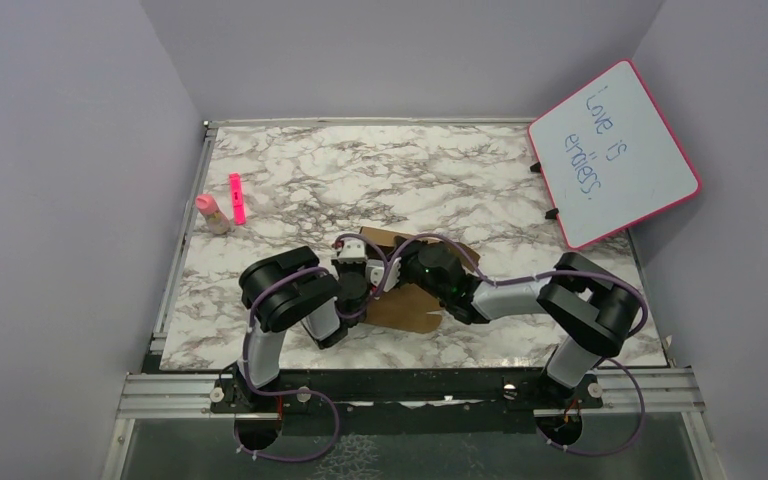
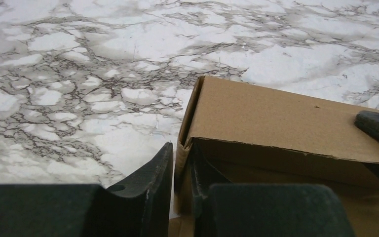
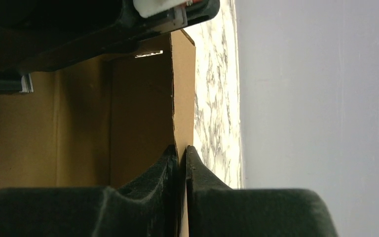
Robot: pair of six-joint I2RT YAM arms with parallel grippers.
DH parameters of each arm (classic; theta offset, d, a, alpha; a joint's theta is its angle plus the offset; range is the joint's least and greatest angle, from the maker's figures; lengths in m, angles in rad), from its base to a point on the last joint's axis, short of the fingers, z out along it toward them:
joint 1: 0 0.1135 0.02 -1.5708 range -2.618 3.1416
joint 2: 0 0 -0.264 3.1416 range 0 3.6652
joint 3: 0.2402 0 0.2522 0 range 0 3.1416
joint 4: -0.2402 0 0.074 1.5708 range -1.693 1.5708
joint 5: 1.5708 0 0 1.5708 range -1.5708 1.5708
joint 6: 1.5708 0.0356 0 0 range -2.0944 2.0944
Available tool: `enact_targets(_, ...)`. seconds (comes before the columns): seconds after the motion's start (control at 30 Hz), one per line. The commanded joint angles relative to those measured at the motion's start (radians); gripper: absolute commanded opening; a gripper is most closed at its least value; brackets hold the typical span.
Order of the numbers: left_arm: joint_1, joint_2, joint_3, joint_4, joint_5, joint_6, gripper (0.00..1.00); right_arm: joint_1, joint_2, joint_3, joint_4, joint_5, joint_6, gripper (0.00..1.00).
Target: Fold the paper box
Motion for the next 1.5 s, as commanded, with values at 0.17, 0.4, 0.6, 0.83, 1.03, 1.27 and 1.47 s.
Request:
enact_targets(0.17, 0.002, -0.013, -0.114, 0.178, -0.041, 0.061, 0.32, 0.015, -0.036, 0.004, -0.06, 0.022, 0.114, 0.17)
enact_targets(0.4, -0.001, -0.02, -0.157, 0.228, -0.025, 0.055, 0.49, 0.016, -0.056, -0.001, -0.045, 0.028, 0.129, 0.21)
enact_targets(0.6, -0.009, -0.071, -0.232, 0.274, 0.013, 0.03, 0.59, 0.015, -0.072, 0.002, -0.049, 0.035, 0.151, 0.25)
enact_targets(0.83, -0.014, -0.15, -0.3, 0.275, 0.117, -0.01, 0.73, 0.016, -0.087, 0.004, -0.055, 0.023, 0.172, 0.3)
enact_targets(1.03, -0.015, -0.239, -0.339, 0.262, 0.135, -0.017, 0.86, 0.015, -0.098, 0.005, -0.05, 0.009, 0.195, 0.34)
enact_targets(1.27, -0.014, -0.435, -0.341, -0.026, 0.16, -0.076, 0.92, 0.015, -0.104, 0.005, -0.052, 0.001, 0.209, 0.37)
enact_targets(1.47, -0.014, -0.716, -0.36, -0.359, 0.164, -0.188, 0.92, 0.016, -0.128, -0.011, -0.055, -0.023, 0.214, 0.4)
